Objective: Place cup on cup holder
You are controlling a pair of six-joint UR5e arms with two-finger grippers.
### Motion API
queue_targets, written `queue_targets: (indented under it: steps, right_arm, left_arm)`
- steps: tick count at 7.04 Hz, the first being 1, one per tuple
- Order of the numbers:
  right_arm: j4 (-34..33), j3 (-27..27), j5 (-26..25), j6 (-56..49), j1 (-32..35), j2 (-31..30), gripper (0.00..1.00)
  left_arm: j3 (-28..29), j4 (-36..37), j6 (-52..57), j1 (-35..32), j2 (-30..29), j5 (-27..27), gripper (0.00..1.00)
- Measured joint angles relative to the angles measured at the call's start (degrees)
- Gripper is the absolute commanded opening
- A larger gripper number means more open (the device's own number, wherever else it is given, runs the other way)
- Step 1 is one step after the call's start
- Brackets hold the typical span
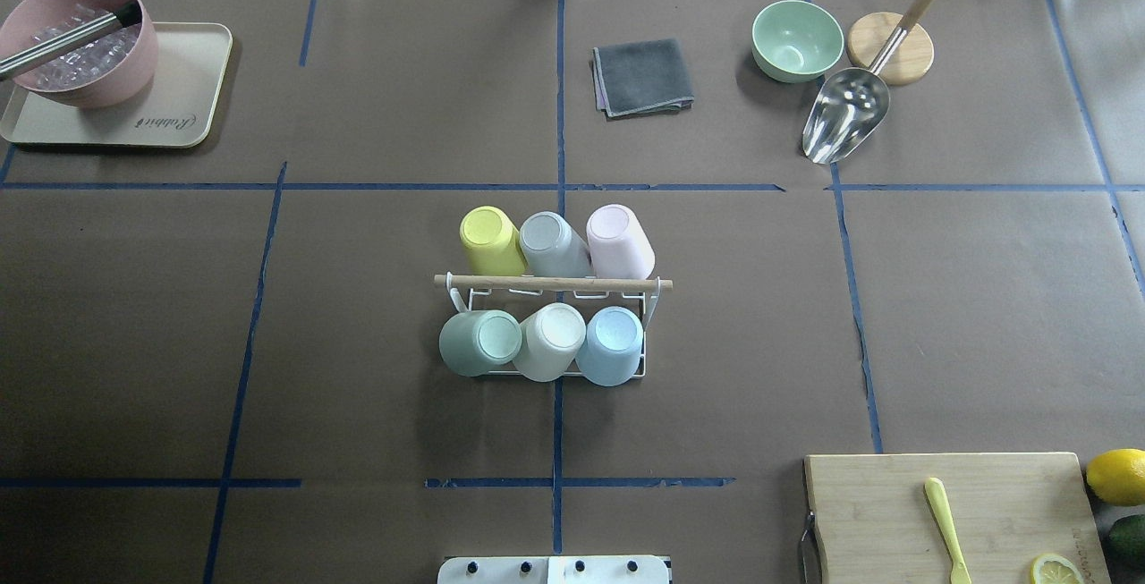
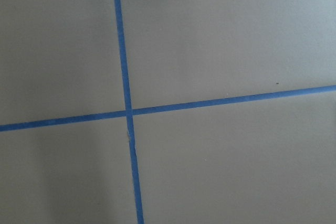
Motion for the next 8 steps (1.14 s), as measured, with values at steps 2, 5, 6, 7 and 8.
queue_targets:
  steps: [2,5,6,7,8]
  right_arm:
    - [0.72,0.65,-0.50,-0.71,0.64,-3.23,1.00]
    - [1.32,1.96,4.05,-0.61,0.71,-6.70,1.00]
    - [1.38,2.08,4.34,-0.90,0.72,-7.21,1.00]
    - [1.41,1.90,4.30,-1.06,0.67,-8.00,1.00]
    - [1.42,1.31,3.58,-1.20,0.50,-8.30,1.00]
  left_arm:
    - [0.28,0.40,1.92,-0.12,-0.09,1.64,1.00]
    - [0.51,0.63,2.15,-0.21,-0.20,1.44,1.00]
    - [0.54,0.62,2.11,-0.24,-0.14,1.25,1.00]
    - [0.55,0.58,2.09,-0.26,-0.11,1.17,1.00]
    - [0.55,0.56,2.10,-0.27,-0.09,1.14,1.00]
